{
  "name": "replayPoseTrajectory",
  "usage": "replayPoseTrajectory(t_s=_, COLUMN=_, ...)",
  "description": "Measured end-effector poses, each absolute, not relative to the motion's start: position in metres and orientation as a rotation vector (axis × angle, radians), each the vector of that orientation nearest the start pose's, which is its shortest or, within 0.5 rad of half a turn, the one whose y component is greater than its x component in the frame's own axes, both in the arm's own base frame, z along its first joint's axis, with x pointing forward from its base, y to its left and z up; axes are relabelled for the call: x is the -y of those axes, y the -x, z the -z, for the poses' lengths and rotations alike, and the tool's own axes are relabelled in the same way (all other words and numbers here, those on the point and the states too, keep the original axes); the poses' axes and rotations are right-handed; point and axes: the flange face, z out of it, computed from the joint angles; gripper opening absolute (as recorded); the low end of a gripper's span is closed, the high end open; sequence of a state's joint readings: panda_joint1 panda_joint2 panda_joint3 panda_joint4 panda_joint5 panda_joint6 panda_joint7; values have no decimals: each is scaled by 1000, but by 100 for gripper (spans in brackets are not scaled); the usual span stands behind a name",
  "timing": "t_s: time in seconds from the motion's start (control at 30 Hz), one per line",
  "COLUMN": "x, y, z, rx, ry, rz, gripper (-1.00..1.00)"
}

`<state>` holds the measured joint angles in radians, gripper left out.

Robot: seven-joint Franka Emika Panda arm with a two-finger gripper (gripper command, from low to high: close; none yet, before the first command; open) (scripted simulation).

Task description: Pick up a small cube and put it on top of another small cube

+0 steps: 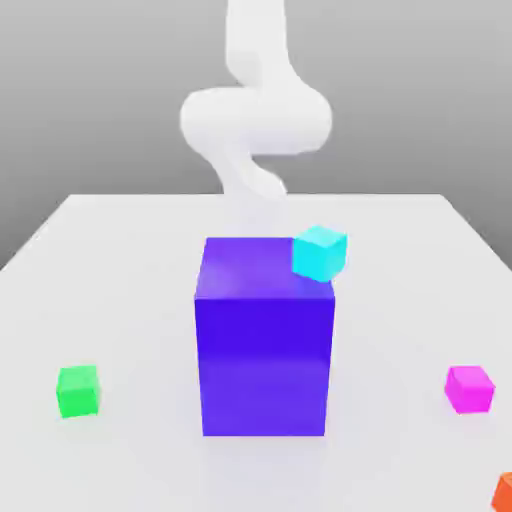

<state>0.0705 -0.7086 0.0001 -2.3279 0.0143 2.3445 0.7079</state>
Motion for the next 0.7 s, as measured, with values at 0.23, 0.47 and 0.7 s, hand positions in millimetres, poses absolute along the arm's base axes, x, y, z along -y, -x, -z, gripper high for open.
replayPoseTrajectory(t_s=0.23, x=-125, y=-436, z=-535, rx=-288, ry=2835, rz=679, gripper=0)
replayPoseTrajectory(t_s=0.47, x=-223, y=-424, z=-392, rx=334, ry=2960, rz=414, gripper=0)
replayPoseTrajectory(t_s=0.7, x=-300, y=-351, z=-254, rx=1020, ry=2920, rz=136, gripper=0)
